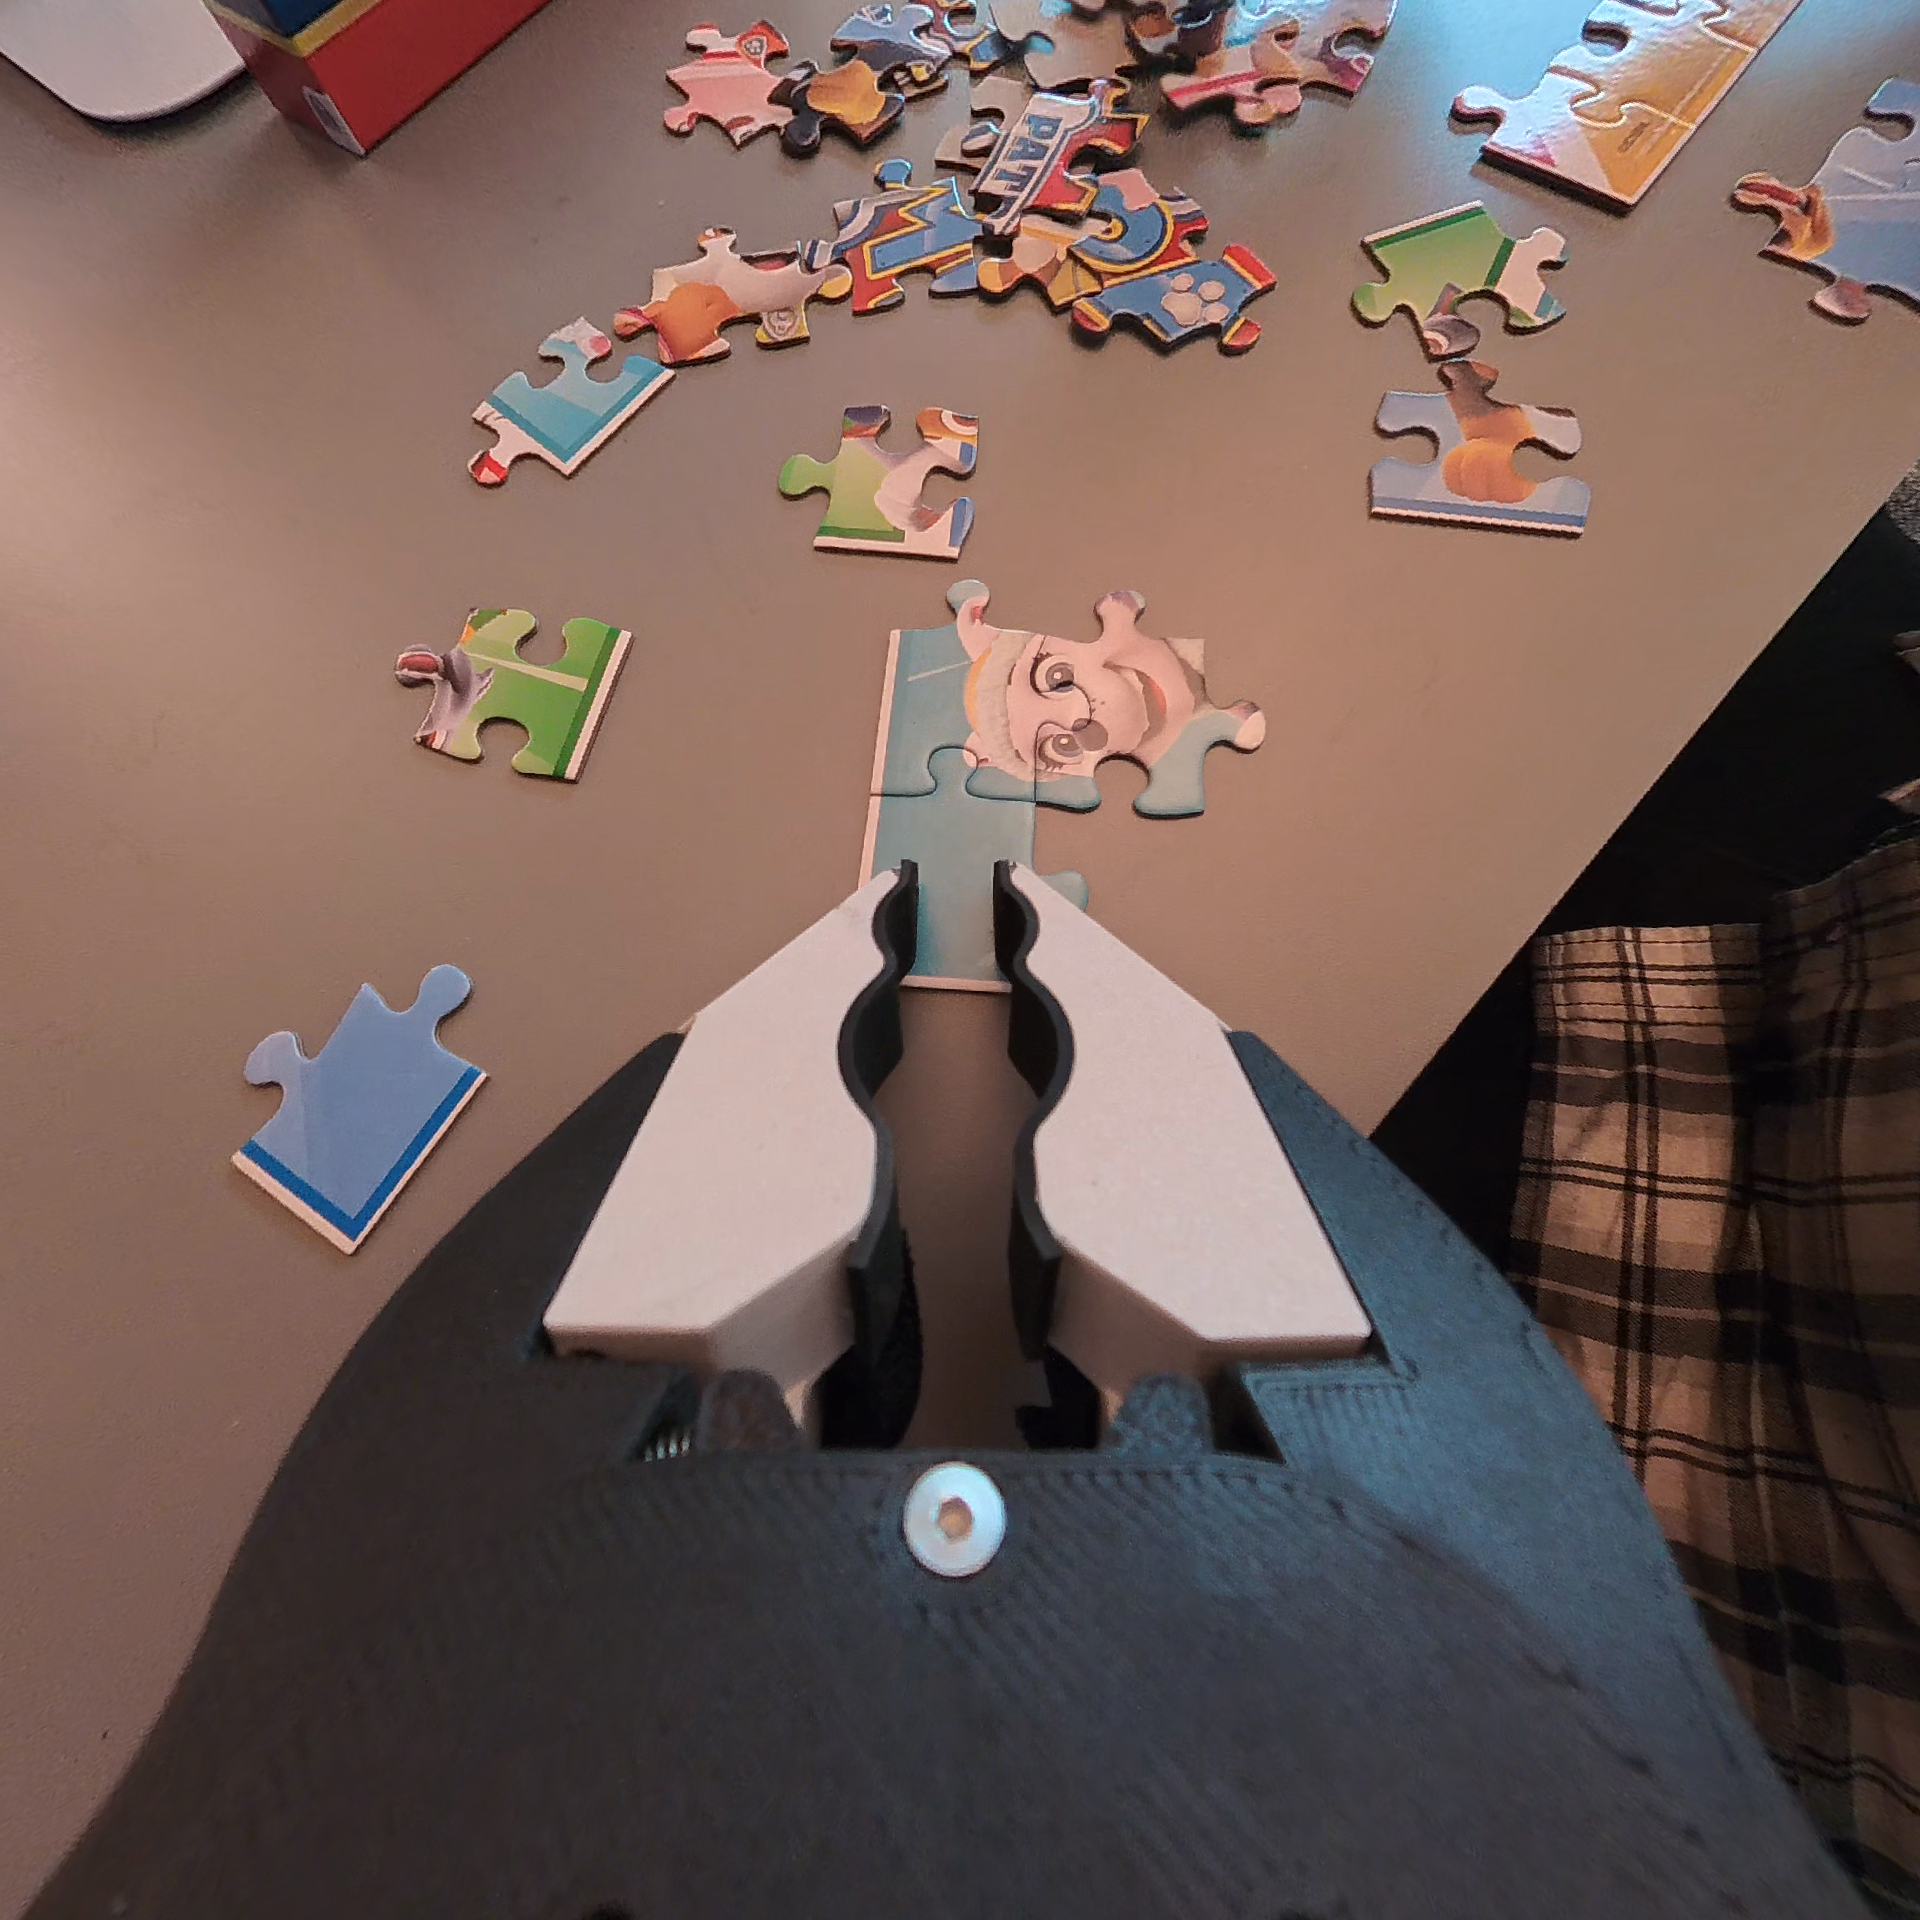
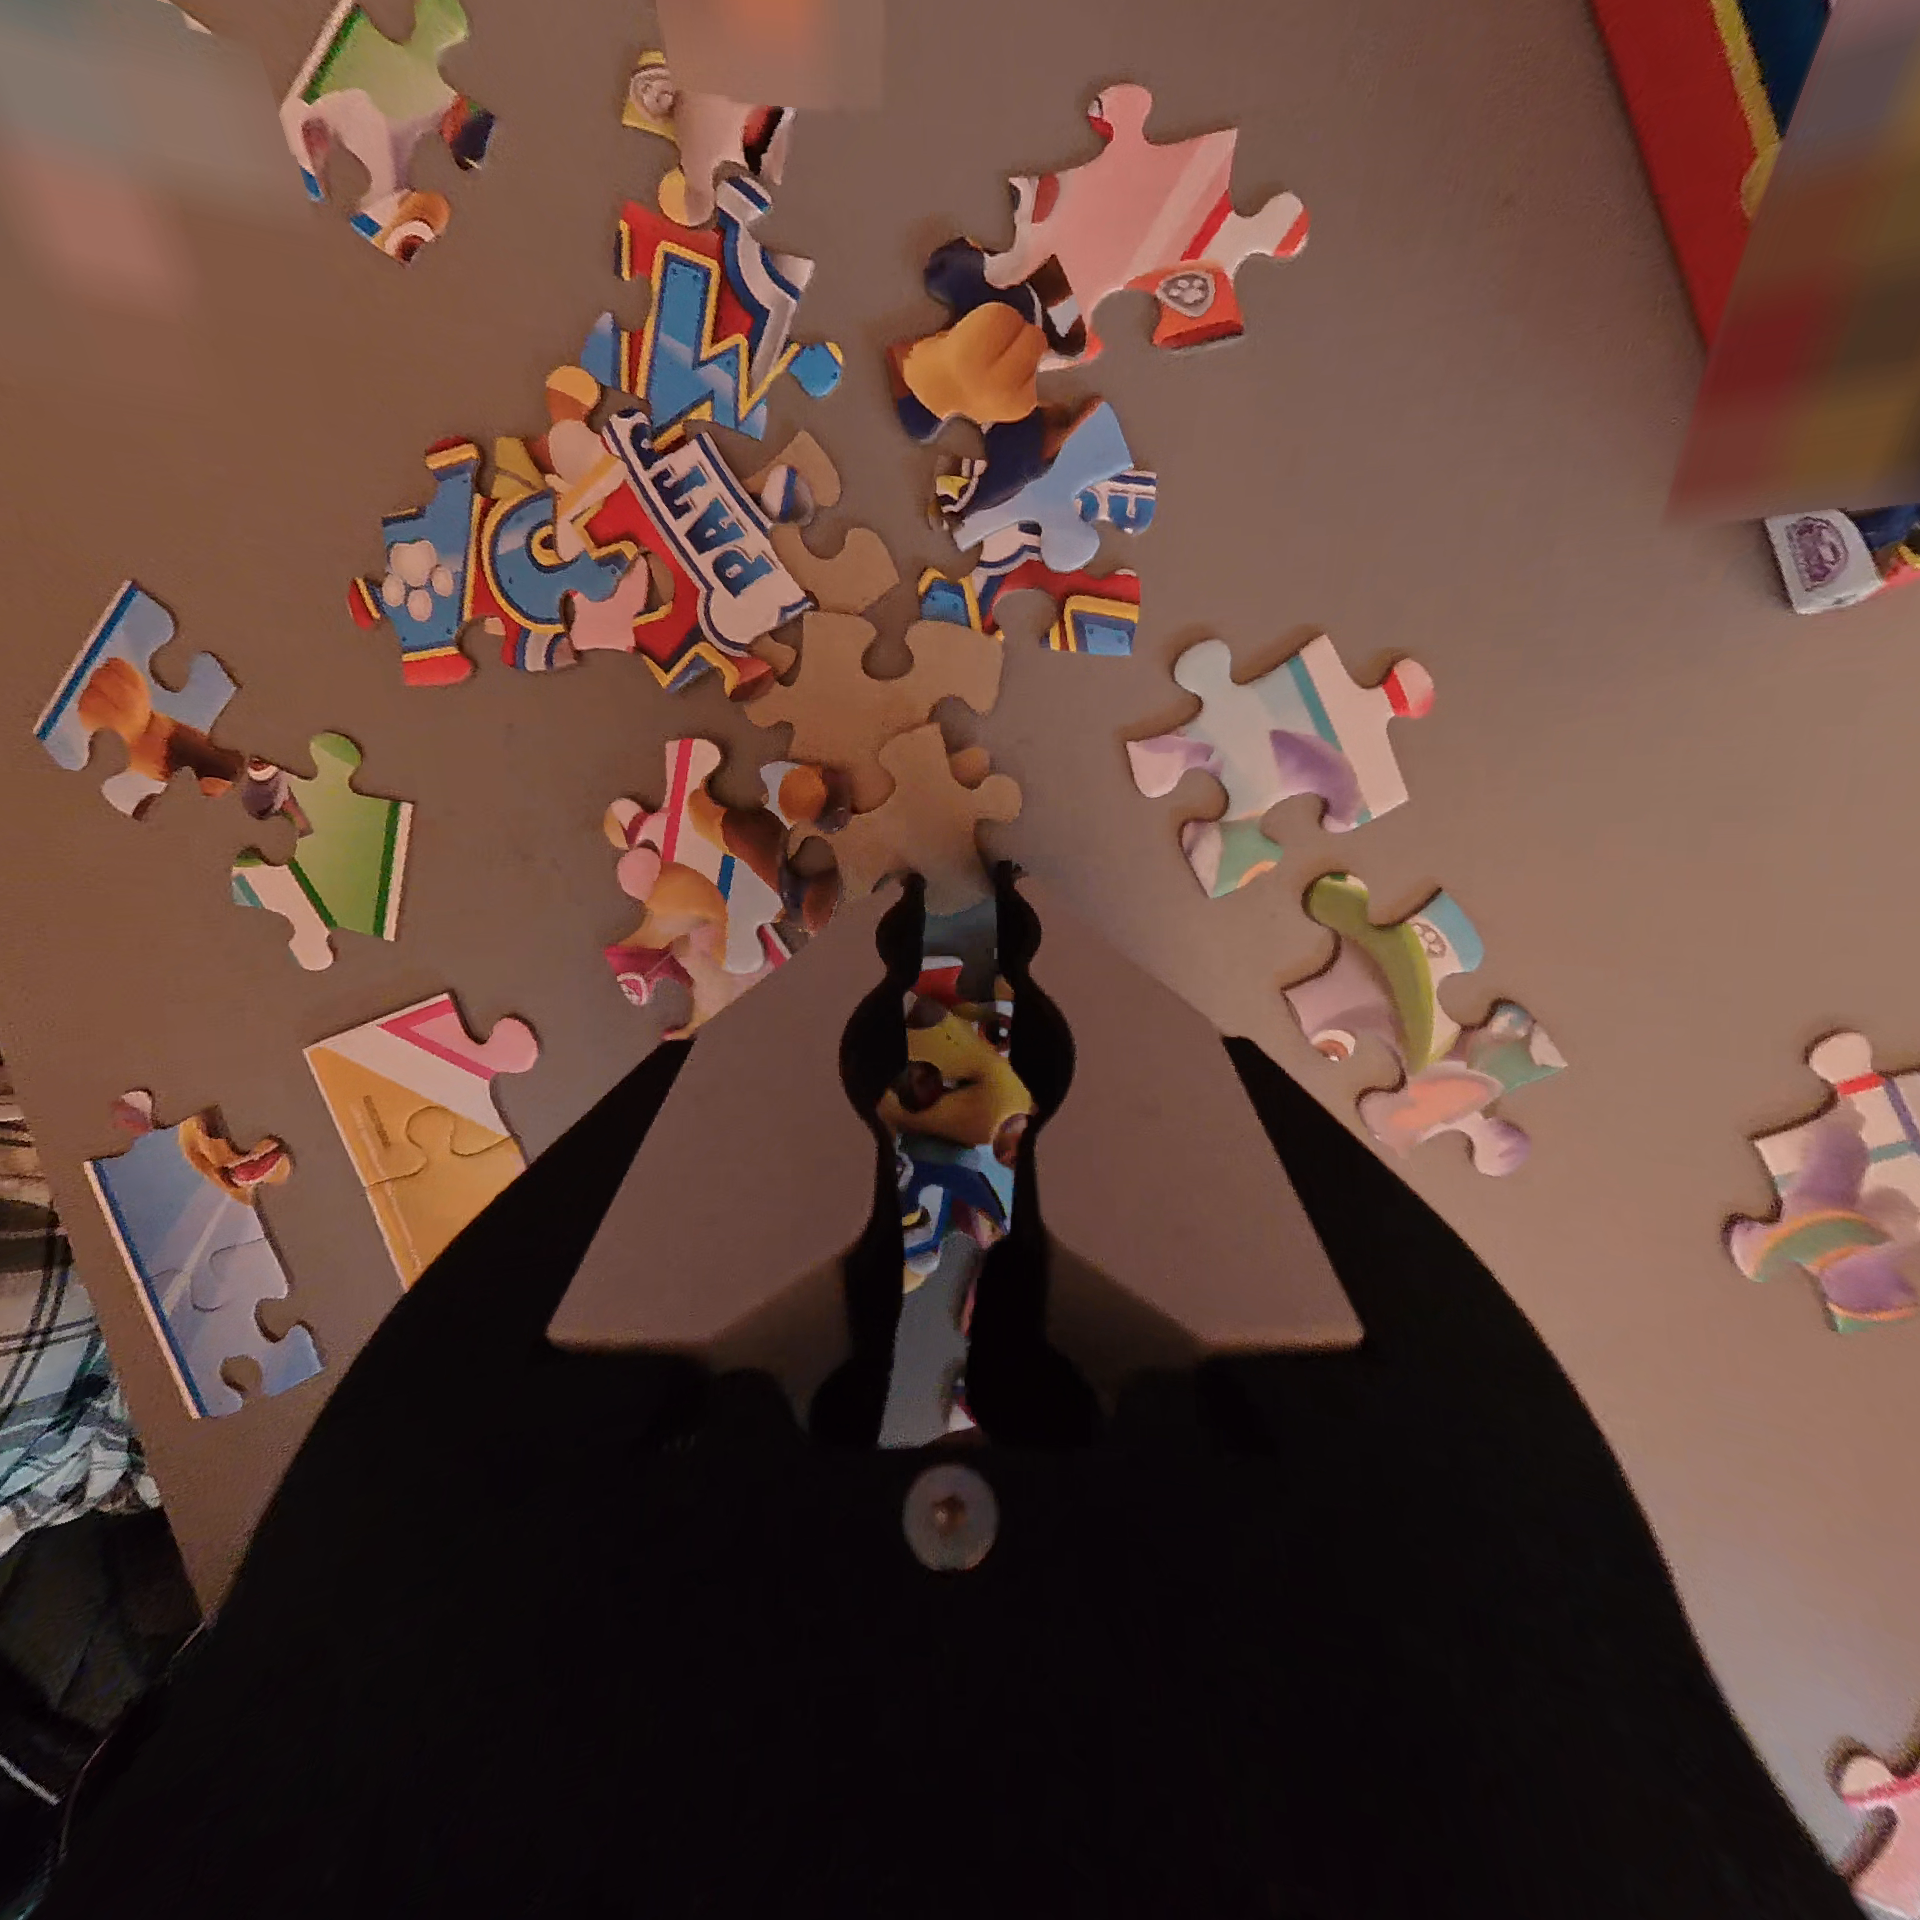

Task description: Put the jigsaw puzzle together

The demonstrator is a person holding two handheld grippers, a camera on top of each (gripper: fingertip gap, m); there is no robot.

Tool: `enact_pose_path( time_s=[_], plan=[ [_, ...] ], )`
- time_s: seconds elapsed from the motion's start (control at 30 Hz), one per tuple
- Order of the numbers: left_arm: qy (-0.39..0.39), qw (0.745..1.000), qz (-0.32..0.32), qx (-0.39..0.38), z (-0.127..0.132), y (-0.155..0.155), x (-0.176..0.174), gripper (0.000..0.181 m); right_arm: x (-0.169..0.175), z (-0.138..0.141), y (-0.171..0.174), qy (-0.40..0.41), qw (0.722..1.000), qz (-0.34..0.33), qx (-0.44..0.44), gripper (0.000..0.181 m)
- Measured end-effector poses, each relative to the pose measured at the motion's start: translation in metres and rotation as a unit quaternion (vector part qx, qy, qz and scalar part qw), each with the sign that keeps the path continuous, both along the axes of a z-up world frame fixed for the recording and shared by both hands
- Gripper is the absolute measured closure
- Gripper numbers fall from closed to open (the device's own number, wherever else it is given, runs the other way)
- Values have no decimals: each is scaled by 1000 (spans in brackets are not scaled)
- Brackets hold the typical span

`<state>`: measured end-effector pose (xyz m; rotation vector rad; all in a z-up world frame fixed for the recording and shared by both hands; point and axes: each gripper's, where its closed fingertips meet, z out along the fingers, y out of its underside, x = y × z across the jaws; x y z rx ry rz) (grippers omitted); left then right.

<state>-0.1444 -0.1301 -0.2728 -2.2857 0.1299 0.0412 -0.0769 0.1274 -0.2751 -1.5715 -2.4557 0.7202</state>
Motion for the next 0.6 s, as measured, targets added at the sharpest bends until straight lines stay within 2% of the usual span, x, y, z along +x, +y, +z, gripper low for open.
enact_pose_path(
  time_s=[0.13, 0.37, 0.47, 0.6],
  plan=[
    [2, 1000, 1, 0, 0, 0, 0, 167, -1, 6, 7, 22, 999, -3, 26, 170],
    [4, 1000, 3, -1, 0, 0, -2, 164, -5, 34, 5, 125, 984, 24, 122, 169],
    [1, 1000, 4, 0, 2, 1, -2, 158, -6, 48, 4, 172, 967, 34, 184, 169],
    [-10, 999, 5, 34, 18, 9, 0, 154, -9, 71, -10, 246, 937, 45, 244, 169]
  ],
)
